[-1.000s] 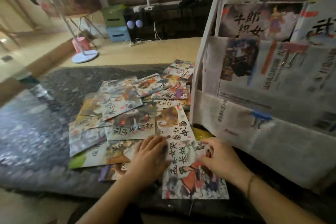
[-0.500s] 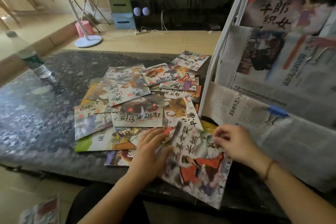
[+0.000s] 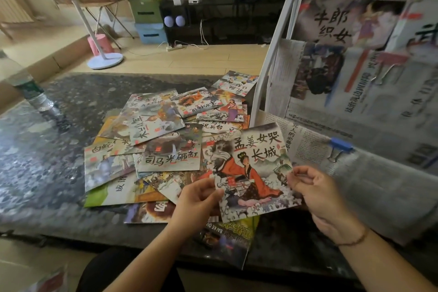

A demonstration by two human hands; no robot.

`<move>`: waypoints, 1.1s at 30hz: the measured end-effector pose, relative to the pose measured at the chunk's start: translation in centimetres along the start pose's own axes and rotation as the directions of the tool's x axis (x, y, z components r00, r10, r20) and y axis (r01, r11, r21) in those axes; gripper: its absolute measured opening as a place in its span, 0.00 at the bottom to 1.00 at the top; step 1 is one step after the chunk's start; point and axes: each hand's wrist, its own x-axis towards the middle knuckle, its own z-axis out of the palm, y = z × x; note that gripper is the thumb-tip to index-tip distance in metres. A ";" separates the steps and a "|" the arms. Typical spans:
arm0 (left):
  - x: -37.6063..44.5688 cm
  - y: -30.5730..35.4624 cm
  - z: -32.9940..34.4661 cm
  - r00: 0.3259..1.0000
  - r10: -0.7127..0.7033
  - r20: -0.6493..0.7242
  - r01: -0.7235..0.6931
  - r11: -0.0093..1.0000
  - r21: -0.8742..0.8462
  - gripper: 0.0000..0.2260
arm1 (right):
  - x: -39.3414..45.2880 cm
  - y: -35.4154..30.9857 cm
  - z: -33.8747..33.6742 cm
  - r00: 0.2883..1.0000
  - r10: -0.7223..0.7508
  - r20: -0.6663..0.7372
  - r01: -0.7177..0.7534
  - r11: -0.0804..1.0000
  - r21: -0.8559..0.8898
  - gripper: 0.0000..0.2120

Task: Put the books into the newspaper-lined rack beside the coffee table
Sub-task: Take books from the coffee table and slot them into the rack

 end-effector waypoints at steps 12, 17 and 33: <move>2.1 4.5 2.5 0.994 0.051 0.101 -0.056 0.997 0.050 0.05 | -1.3 -6.1 -5.0 0.979 -0.199 0.041 0.203 0.968 -0.146 0.12; 4.1 9.1 5.7 0.977 0.136 0.165 -0.143 0.989 0.034 0.08 | -2.3 -10.9 -8.8 0.939 -0.345 0.010 0.340 0.919 -0.197 0.16; 6.9 19.3 14.1 0.884 0.322 0.338 -0.349 0.937 0.019 0.06 | -1.3 -26.0 -16.6 0.529 -0.797 0.292 0.490 0.006 -0.872 0.25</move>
